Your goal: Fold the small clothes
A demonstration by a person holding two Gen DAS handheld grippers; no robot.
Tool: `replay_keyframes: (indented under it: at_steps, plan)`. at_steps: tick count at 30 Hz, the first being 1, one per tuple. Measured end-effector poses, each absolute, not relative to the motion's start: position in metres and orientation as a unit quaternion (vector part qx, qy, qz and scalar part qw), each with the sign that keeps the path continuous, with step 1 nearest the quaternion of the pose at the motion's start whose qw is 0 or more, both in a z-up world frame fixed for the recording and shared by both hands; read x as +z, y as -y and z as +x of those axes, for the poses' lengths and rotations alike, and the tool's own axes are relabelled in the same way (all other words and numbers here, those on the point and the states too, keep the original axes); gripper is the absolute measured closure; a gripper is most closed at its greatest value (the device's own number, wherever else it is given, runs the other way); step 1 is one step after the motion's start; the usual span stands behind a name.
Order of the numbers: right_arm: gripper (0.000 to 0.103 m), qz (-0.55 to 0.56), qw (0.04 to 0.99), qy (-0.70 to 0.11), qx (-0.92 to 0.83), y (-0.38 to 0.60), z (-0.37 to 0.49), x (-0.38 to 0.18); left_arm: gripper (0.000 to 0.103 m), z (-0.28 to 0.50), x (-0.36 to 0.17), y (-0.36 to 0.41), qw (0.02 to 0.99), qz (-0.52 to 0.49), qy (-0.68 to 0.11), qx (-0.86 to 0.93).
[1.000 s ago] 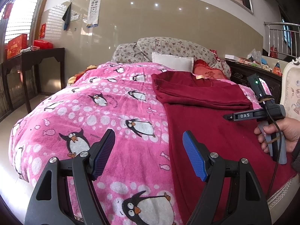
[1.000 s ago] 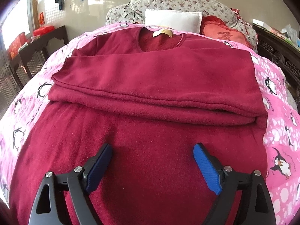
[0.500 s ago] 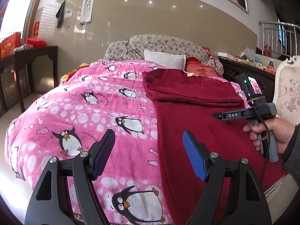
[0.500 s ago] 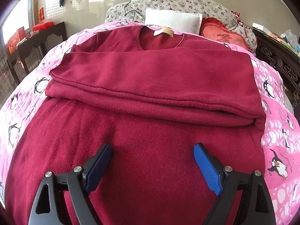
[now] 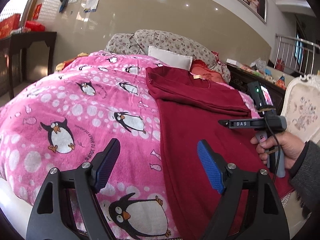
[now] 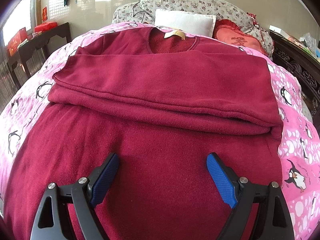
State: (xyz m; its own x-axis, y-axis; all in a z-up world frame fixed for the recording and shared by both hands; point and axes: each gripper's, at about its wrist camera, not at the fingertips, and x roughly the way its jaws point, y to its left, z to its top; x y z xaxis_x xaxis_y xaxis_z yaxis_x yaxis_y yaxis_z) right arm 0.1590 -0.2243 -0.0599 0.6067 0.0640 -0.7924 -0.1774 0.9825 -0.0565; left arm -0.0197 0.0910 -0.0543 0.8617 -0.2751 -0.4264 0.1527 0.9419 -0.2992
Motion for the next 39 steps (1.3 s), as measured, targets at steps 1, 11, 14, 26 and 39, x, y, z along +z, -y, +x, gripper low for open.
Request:
replay_keyframes:
  at_steps: [1, 11, 14, 26, 39]
  plan:
    - [0.015, -0.064, 0.894, -0.438, 0.068, 0.2245, 0.1590, -0.0600, 0.023, -0.0194, -0.0548, -0.0926, 0.955, -0.135, -0.238, -0.113]
    - [0.015, -0.064, 0.894, -0.438, 0.068, 0.2246, 0.1591, -0.0602, 0.023, -0.0182, -0.0567, -0.0921, 0.953, -0.131, -0.249, -0.113]
    - [0.015, -0.065, 0.894, -0.438, 0.067, 0.2244, 0.1591, -0.0601, 0.023, -0.0168, -0.0577, -0.0909, 0.952, -0.127, -0.254, -0.114]
    - [0.015, -0.065, 0.894, -0.437, 0.067, 0.2245, 0.1590, -0.0604, 0.023, -0.0139, -0.0596, -0.0915, 0.950, -0.128, -0.261, -0.117]
    - [0.015, -0.066, 0.894, -0.437, 0.067, 0.2249, 0.1588, -0.0602, 0.023, -0.0126, -0.0602, -0.0920, 0.949, -0.129, -0.262, -0.116]
